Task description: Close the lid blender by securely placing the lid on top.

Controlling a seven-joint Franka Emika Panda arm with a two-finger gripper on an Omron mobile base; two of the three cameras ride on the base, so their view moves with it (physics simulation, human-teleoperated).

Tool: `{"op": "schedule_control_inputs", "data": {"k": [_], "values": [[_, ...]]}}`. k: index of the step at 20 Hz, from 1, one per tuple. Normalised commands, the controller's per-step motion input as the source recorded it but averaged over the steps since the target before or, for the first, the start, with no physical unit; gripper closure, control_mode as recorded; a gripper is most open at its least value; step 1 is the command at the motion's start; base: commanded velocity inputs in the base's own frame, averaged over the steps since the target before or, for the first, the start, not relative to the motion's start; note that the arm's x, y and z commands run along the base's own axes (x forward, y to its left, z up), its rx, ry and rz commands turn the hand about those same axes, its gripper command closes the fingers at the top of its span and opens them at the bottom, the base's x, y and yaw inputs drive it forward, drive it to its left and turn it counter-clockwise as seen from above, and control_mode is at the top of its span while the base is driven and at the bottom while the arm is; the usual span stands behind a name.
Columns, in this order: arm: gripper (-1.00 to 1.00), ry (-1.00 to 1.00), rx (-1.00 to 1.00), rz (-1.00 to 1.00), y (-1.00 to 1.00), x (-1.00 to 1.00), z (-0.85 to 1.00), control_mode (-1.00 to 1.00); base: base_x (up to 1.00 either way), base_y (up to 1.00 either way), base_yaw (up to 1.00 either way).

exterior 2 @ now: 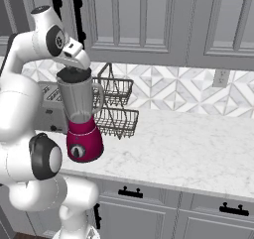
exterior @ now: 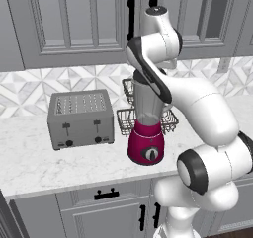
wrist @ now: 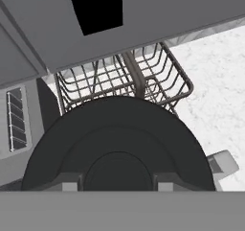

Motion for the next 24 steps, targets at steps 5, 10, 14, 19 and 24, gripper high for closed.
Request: {"op": "schedule_control_inputs", "data": {"k": [5,10,14,19,24], "values": [[1.0,0.0,0.0,-0.11,0.05,0.01,0.0,-1.0,0.0,0.0,0.0],[1.0,0.0,0.0,-0.14,0.01,0.0,0.0,-1.0,0.0,0.0,0.0],[1.0,0.0,0.0,-0.12,0.0,0.0,0.0,-1.0,0.0,0.0,0.0],[1.0,0.0,0.0,0.0,0.0,0.0,-0.12,-1.0,0.0,0.0,0.0],[1.0,0.0,0.0,0.0,0.0,0.0,-0.31,-1.0,0.0,0.0,0.0]]}}
